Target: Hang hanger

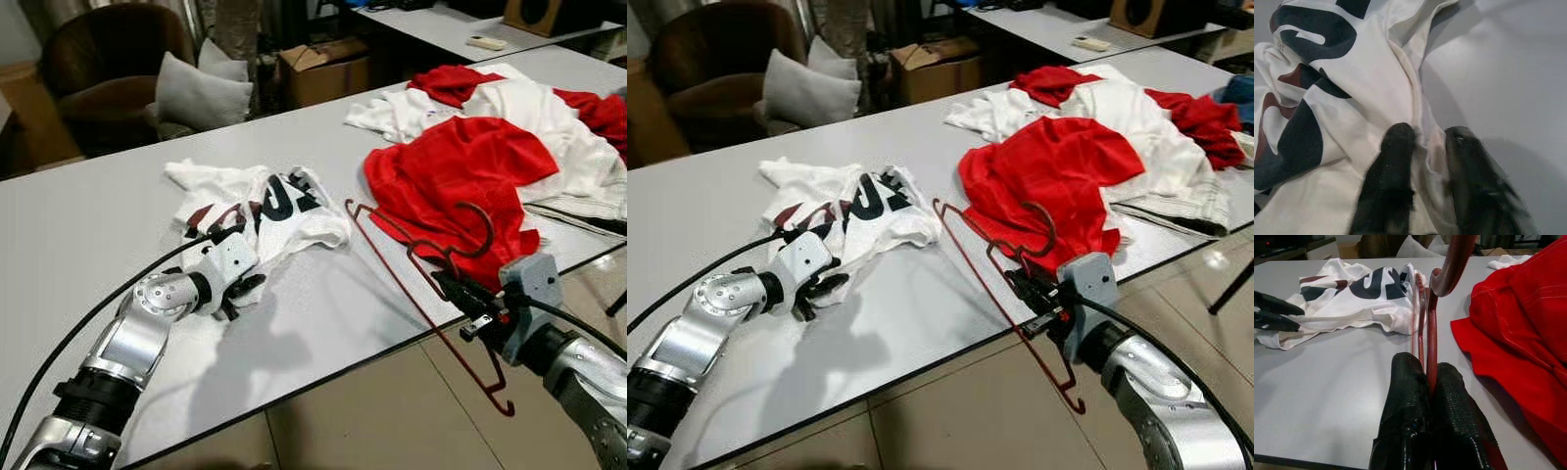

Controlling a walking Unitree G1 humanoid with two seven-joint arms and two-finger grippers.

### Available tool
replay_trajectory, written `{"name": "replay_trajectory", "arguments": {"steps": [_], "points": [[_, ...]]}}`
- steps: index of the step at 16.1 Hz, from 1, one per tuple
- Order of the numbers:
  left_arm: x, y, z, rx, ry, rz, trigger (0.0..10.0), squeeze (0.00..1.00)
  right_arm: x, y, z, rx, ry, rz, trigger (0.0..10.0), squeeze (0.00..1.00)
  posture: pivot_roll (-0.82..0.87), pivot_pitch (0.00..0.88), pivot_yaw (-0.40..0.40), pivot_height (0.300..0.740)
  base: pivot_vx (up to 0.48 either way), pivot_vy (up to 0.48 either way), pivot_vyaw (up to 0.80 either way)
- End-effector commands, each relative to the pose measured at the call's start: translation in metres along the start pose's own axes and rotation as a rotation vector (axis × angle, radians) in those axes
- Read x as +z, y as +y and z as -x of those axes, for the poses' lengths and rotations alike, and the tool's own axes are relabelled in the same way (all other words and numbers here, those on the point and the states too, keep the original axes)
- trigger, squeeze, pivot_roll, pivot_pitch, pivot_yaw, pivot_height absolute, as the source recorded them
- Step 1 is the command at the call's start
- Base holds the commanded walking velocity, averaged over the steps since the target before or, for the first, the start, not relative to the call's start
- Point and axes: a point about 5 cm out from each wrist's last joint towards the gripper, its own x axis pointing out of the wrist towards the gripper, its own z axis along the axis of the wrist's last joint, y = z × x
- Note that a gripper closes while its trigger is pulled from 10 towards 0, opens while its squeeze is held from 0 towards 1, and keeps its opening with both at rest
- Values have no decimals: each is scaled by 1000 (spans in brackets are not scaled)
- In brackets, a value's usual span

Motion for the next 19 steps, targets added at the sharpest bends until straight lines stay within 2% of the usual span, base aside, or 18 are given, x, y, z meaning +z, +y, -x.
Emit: {"name": "replay_trajectory", "arguments": {"steps": [1,11,13,14,16,17,19], "points": [[2,6,0,26,13,-34,0,0,4,5,1,25,-17,0,10000,0,-107,0,113,740,0,0,0],[-11,10,2,92,71,-72,0,0,1,21,1,213,23,-48,10000,0,-84,0,87,740,0,0,0],[1,21,5,172,-9,-54,0,0,2,27,5,299,31,-82,10000,0,-79,0,84,740,0,0,0],[15,27,9,207,-93,-64,0,0,0,34,9,382,73,-77,10000,0,-78,0,83,740,0,0,0],[30,28,18,182,-192,-81,0,0,-2,28,4,348,84,-67,10000,0,-78,0,83,740,0,0,0],[36,28,24,173,-209,-117,0,0,-4,20,-3,279,89,-53,10000,0,-78,0,83,740,0,0,0],[38,26,31,137,-218,-155,0,0,-1,18,-7,263,70,-63,10000,0,-67,0,78,740,0,0,0]]}}
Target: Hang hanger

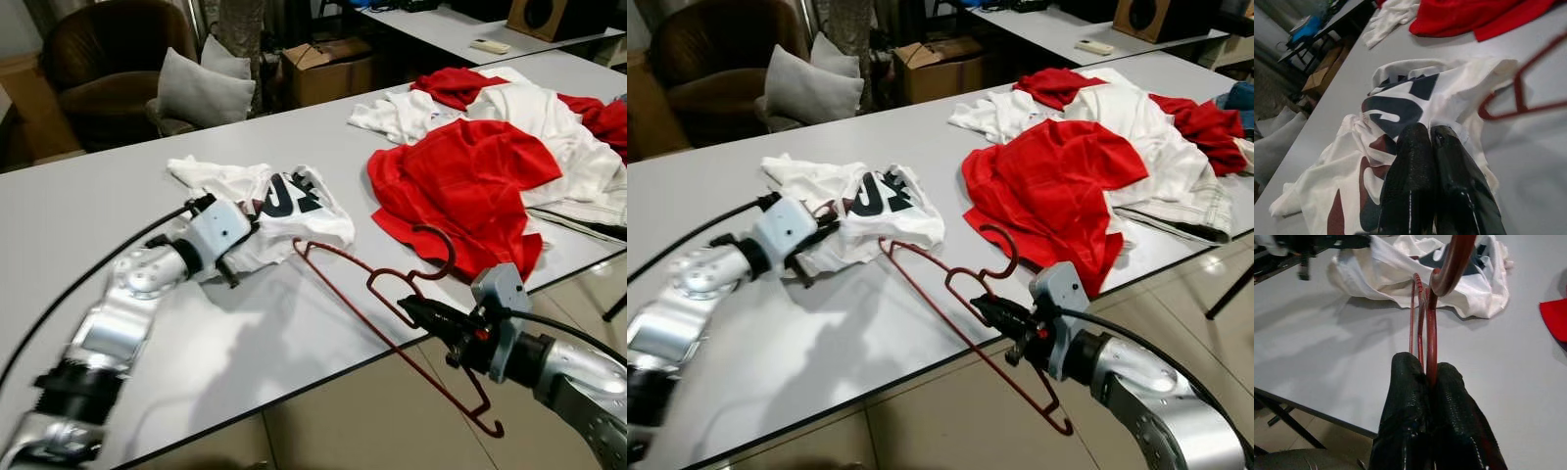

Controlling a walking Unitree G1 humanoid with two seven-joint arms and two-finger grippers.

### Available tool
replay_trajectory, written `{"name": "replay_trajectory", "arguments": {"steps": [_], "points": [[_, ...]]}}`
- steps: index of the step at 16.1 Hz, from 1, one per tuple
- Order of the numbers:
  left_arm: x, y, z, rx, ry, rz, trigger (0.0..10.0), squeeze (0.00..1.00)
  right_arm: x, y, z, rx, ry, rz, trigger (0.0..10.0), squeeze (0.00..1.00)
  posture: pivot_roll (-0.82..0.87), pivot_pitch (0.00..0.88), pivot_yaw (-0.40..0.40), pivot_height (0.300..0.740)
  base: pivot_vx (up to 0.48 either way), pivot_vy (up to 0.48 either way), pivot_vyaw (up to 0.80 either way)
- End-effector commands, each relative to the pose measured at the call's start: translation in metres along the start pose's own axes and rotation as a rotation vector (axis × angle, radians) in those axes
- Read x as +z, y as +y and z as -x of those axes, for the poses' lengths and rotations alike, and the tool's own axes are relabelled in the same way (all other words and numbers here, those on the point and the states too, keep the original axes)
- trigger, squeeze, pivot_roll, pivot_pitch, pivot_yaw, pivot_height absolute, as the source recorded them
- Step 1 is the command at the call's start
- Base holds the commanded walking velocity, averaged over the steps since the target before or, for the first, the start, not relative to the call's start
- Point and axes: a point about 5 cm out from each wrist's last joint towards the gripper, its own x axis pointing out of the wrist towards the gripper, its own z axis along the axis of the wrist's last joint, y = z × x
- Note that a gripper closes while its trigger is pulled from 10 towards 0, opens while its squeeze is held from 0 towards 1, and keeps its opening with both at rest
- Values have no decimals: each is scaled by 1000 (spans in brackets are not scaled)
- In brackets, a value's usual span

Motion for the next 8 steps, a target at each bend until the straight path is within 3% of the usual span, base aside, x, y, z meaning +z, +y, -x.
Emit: {"name": "replay_trajectory", "arguments": {"steps": [1,4,8], "points": [[5,-1,7,-44,-28,-24,0,0,8,-2,-3,-1,-41,2,10000,0,-67,0,78,740,0,0,0],[17,-4,13,-101,-69,-43,0,0,15,-7,-14,15,-75,-13,10000,0,-56,0,74,740,0,0,0],[33,-4,12,-125,-125,-21,0,0,11,-20,-39,14,-87,-94,10000,0,-53,0,74,740,0,0,0]]}}
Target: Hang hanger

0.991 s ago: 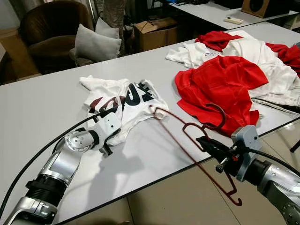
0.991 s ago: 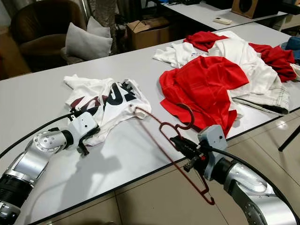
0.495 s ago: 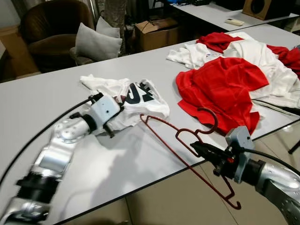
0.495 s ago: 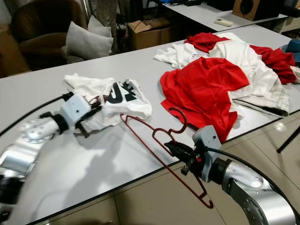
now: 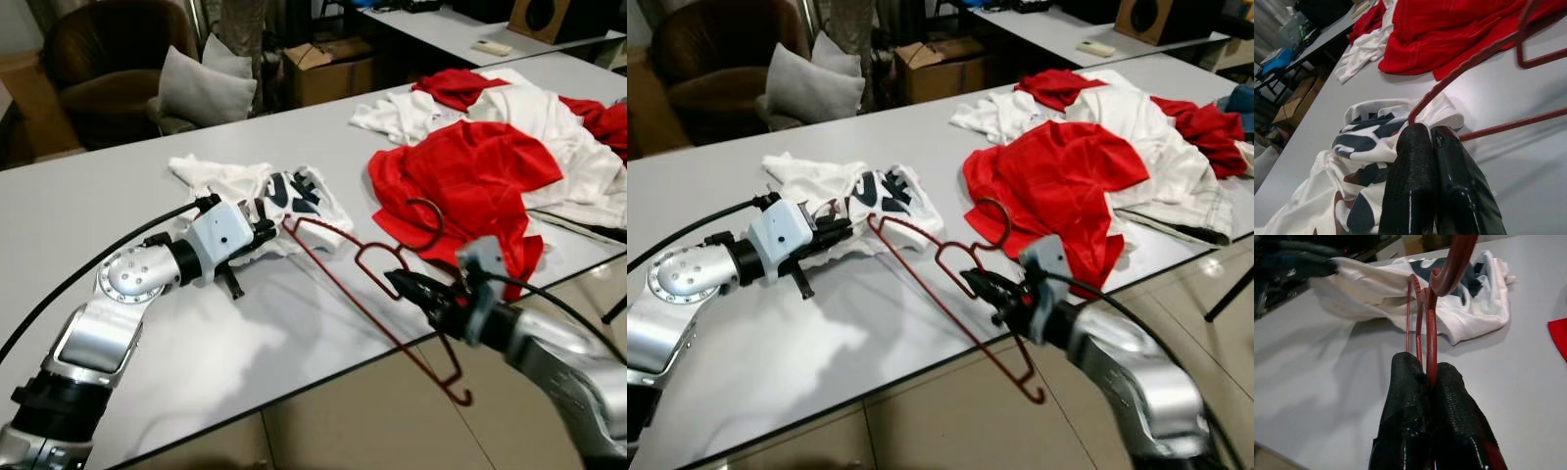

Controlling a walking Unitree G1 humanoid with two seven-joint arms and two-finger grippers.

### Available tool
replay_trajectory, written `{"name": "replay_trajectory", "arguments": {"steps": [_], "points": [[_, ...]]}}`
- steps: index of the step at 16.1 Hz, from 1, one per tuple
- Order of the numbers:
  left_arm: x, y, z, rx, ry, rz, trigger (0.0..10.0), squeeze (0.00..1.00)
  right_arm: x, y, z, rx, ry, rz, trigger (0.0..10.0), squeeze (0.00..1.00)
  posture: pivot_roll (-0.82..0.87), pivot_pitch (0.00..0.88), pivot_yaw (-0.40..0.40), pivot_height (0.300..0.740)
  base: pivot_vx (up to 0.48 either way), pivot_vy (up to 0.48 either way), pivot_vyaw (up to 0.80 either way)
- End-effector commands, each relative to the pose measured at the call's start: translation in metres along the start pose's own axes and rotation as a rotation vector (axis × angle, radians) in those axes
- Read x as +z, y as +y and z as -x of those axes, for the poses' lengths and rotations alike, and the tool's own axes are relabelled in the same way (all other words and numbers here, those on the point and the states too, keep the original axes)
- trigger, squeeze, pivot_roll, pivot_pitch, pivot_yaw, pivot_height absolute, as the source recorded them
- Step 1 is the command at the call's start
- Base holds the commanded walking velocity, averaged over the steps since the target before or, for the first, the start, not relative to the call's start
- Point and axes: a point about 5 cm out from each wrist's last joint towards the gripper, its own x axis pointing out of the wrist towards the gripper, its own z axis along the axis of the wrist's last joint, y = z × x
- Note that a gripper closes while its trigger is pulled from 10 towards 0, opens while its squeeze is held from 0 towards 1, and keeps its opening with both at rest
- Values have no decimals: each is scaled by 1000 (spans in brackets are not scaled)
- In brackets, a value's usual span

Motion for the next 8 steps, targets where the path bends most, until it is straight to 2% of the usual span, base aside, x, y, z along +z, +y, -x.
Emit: {"name": "replay_trajectory", "arguments": {"steps": [1,5,6,7,8], "points": [[6,4,2,-6,1,-28,0,0,4,-4,-6,-19,-27,-10,10000,0,-53,0,74,740,0,0,0],[6,8,7,11,15,-40,0,0,8,-13,-16,-54,-116,-157,10000,0,-41,0,62,740,0,0,0],[3,6,8,-13,33,-39,0,0,6,-17,-22,-74,-169,-292,10000,0,-42,0,63,740,0,0,0],[2,4,8,-26,37,-36,0,0,4,-18,-24,-77,-173,-334,10000,0,-42,0,63,740,0,0,0],[1,-1,7,-60,31,-27,0,0,-3,-19,-32,-91,-160,-435,10000,0,-44,0,65,740,0,0,0]]}}
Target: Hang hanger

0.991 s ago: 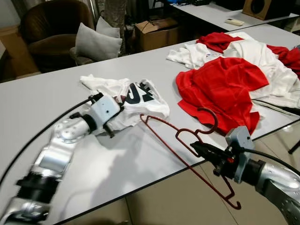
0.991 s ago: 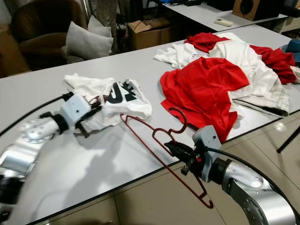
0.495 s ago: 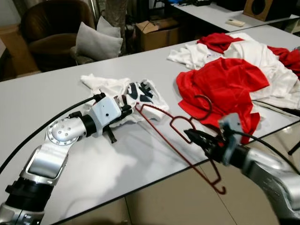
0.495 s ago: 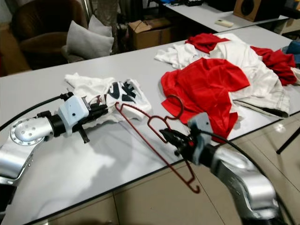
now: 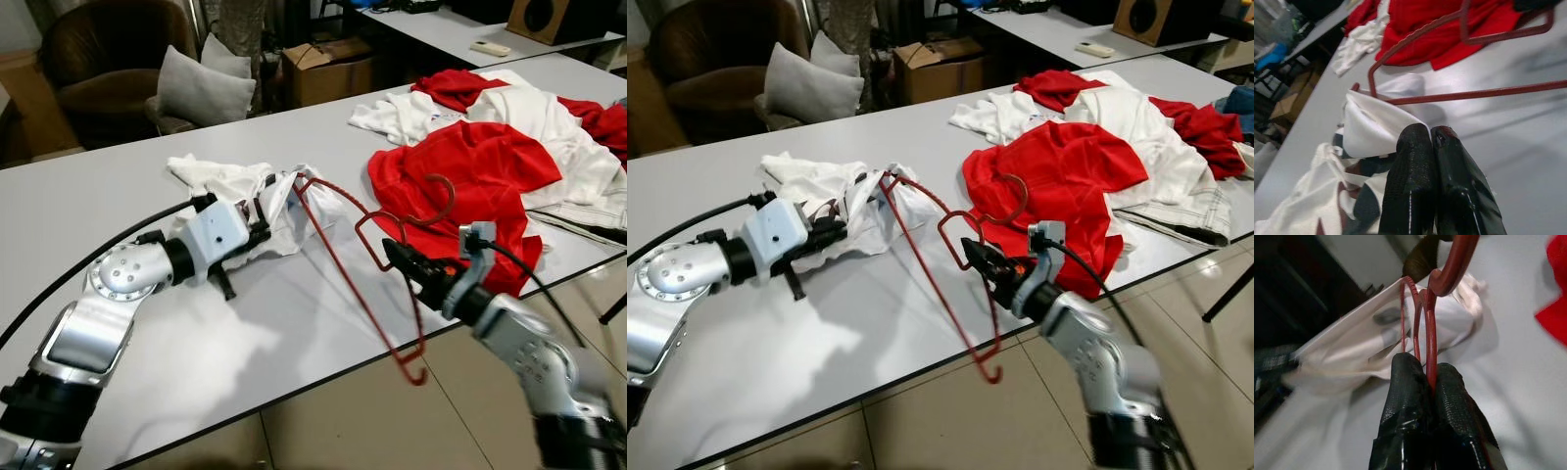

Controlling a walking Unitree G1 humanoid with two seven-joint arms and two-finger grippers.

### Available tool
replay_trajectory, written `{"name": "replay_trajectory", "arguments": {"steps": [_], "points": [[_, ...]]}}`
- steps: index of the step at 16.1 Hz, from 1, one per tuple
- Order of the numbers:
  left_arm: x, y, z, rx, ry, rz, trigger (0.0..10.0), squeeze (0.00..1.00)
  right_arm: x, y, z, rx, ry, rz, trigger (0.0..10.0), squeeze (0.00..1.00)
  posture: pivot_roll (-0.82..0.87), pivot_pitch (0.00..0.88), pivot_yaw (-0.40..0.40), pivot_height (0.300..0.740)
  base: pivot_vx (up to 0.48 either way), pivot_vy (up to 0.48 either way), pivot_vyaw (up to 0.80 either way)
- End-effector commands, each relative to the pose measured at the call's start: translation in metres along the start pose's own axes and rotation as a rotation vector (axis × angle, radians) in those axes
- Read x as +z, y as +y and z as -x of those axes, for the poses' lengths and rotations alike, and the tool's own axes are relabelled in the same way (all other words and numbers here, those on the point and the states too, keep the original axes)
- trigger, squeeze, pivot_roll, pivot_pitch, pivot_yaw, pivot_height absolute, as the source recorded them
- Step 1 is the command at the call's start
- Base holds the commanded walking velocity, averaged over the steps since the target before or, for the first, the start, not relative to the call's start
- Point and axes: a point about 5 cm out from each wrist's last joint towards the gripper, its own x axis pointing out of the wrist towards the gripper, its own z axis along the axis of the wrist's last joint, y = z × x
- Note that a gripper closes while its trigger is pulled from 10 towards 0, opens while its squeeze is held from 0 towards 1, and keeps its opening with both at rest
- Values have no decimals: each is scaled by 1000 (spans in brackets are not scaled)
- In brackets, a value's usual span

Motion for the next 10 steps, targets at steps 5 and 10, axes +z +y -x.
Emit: {"name": "replay_trajectory", "arguments": {"steps": [5,10], "points": [[1,-21,-2,-108,-14,9,0,0,13,13,-42,48,-117,-346,10000,0,-30,0,63,740,0,0,0],[5,-11,-8,42,-18,-2,0,0,-2,16,-68,-69,-1,-416,10000,0,-3,0,58,740,0,0,0]]}}
